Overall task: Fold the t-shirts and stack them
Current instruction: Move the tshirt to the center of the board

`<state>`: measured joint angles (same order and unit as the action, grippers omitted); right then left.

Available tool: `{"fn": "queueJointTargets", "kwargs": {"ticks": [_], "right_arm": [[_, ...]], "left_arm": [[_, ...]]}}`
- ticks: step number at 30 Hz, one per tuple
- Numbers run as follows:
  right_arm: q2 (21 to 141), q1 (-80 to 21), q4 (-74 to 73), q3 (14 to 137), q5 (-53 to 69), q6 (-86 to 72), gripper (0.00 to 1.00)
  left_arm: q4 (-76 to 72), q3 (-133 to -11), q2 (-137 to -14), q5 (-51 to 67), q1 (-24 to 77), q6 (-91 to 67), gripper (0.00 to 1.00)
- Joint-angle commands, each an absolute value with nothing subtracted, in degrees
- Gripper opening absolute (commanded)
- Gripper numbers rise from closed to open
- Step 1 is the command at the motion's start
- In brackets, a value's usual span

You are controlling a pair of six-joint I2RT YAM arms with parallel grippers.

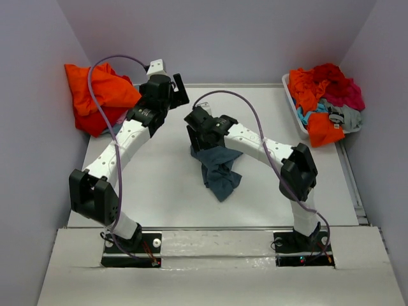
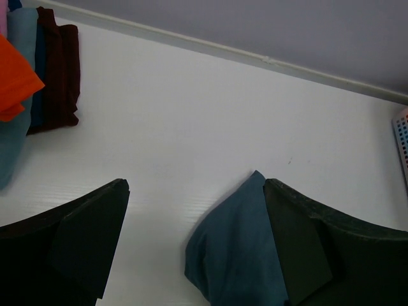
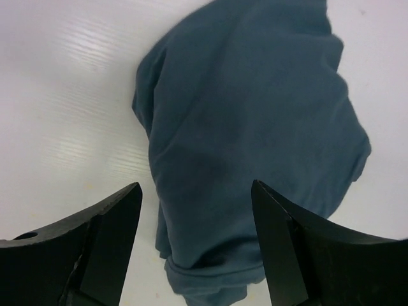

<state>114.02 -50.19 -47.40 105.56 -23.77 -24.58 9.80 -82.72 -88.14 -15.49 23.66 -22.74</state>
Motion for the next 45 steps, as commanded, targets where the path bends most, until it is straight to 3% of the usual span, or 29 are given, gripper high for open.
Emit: {"fn": "queueJointTargets", "kwargs": {"ticks": [1, 4, 10, 15, 26, 37, 42, 45], "right_arm": [[115.84, -49.22, -44.47, 100.91, -21.63, -27.68, 0.72], [114.53, -47.72, -41.05, 96.95, -19.25, -29.09, 0.67], [115.4, -47.11, -41.4, 97.82, -19.34, -28.3, 0.48], [115.4, -47.11, -40.79, 98.0, -18.46, -28.21, 0.4], [113.65, -47.11, -44.38, 102.56, -19.86, -27.86, 0.07], [99.68, -47.81, -52.47, 116.27, -27.41, -24.7, 0.07], [88.96, -50.09, -48.44, 114.0, -30.93, -23.3, 0.07], [80.18, -50.1, -40.28, 106.37, -32.25, -21.8, 0.07]], "left_arm": [[8.61, -82.09, -85.08, -17.14, 23.82, -21.8, 0.99], [8.44, -82.18, -85.17, -16.96, 23.82, -21.71, 0.99], [8.26, -82.0, -85.78, -16.52, 23.82, -22.06, 0.99], [8.35, -82.0, -85.78, -16.52, 23.82, -21.97, 0.99], [8.17, -81.91, -86.66, -15.82, 23.82, -22.06, 0.99], [8.0, -81.91, -87.63, -15.12, 23.82, -22.41, 0.99], [7.91, -82.0, -88.15, -14.59, 23.82, -22.76, 0.99], [7.74, -81.91, -88.24, -14.41, 23.82, -22.85, 0.99]]}}
